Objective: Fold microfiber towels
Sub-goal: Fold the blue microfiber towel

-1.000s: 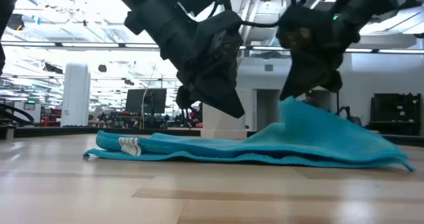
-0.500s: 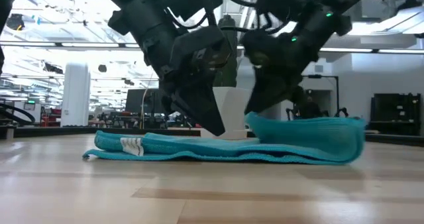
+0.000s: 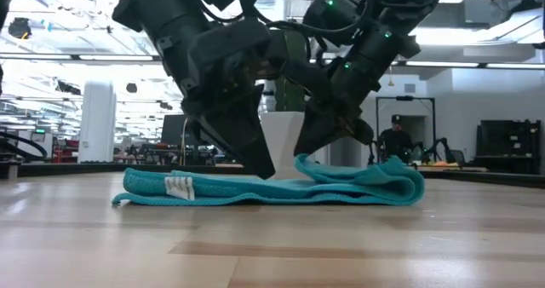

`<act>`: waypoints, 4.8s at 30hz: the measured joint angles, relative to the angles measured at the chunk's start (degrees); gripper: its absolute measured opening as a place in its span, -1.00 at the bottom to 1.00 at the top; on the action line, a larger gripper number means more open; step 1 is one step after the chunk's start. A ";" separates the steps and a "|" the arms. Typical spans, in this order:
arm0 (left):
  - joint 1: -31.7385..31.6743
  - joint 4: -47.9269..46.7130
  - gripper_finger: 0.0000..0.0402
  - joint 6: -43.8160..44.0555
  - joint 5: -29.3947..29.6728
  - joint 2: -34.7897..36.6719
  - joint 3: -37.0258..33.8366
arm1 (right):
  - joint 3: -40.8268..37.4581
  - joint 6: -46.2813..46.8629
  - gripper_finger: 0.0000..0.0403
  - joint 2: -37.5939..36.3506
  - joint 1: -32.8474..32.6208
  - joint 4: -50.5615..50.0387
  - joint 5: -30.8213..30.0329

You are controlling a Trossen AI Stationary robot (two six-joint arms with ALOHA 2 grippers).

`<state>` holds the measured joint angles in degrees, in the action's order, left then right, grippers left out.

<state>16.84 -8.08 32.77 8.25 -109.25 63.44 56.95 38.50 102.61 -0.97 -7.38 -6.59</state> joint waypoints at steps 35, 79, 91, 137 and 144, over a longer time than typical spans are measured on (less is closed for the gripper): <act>3.54 7.48 -1.00 6.30 2.37 -4.92 0.34 | 2.14 9.47 -0.89 -0.10 3.74 9.50 3.65; 3.15 6.59 -1.00 5.43 8.07 -5.18 -0.42 | 2.08 16.96 -0.84 -0.09 0.46 17.00 -0.82; 3.10 8.43 -1.00 4.80 8.30 -5.35 -0.55 | 2.01 20.54 -0.86 2.73 -2.30 20.35 -0.84; 0.75 -11.25 -1.00 8.87 20.34 30.21 -14.65 | 5.81 7.20 -0.25 0.37 -16.50 -1.97 -6.86; 2.71 8.01 -1.00 18.16 15.93 29.06 -26.71 | 5.53 9.21 -0.25 2.03 -18.81 -9.22 -8.61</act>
<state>19.55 -0.07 50.93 24.18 -80.19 36.73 62.48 47.70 104.63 -19.78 -16.60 -15.20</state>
